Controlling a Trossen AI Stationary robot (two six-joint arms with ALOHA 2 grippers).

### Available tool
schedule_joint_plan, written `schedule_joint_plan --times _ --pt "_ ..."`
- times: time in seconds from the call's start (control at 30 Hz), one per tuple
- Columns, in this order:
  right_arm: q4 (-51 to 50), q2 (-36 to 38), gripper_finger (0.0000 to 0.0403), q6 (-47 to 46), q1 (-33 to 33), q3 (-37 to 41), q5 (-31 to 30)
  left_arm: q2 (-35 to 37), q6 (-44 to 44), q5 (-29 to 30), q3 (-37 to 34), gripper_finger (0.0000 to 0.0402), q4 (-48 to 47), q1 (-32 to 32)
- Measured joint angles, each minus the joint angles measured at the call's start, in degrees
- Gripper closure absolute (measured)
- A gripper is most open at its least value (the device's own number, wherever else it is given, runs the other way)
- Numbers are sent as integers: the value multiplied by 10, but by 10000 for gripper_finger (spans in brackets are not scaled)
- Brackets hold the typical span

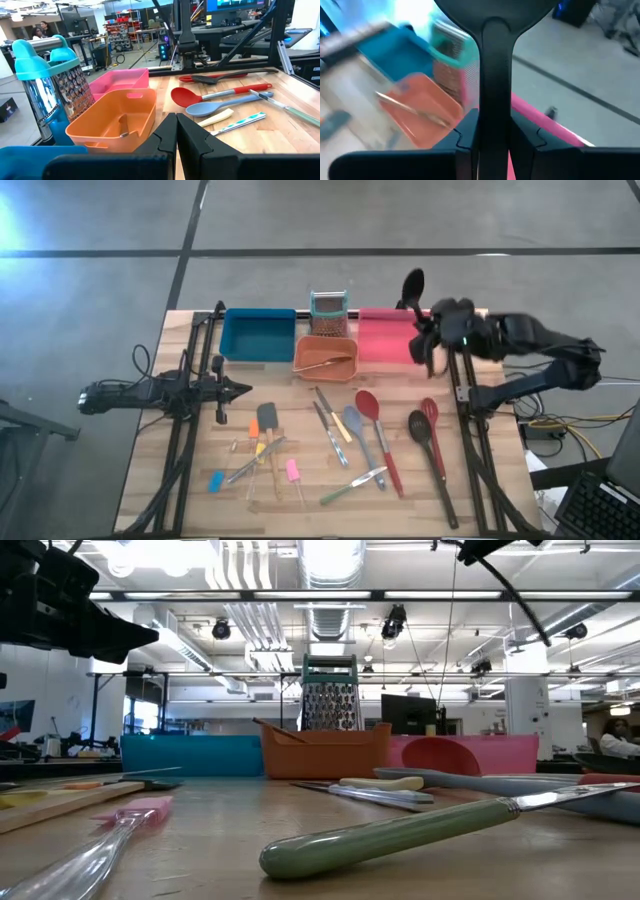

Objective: Pick & Place Kitchen Items
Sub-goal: Put the black ladle scoop into the pink bin

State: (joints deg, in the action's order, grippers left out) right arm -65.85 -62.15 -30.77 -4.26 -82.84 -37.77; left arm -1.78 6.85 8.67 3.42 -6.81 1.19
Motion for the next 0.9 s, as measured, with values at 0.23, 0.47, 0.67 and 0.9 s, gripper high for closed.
schedule_joint_plan --times 0.23,0.47,0.67,0.9 --pt "-145 -85 341 133 -145 -119 133 0 0 0 0 388 0 0" --pt "-209 -168 341 232 -245 -175 199 0 0 0 0 388 0 0" --pt "-211 -237 341 291 -311 -179 290 0 0 0 0 388 0 0" --pt "-242 -325 341 359 -359 -179 295 0 0 0 0 388 0 0"
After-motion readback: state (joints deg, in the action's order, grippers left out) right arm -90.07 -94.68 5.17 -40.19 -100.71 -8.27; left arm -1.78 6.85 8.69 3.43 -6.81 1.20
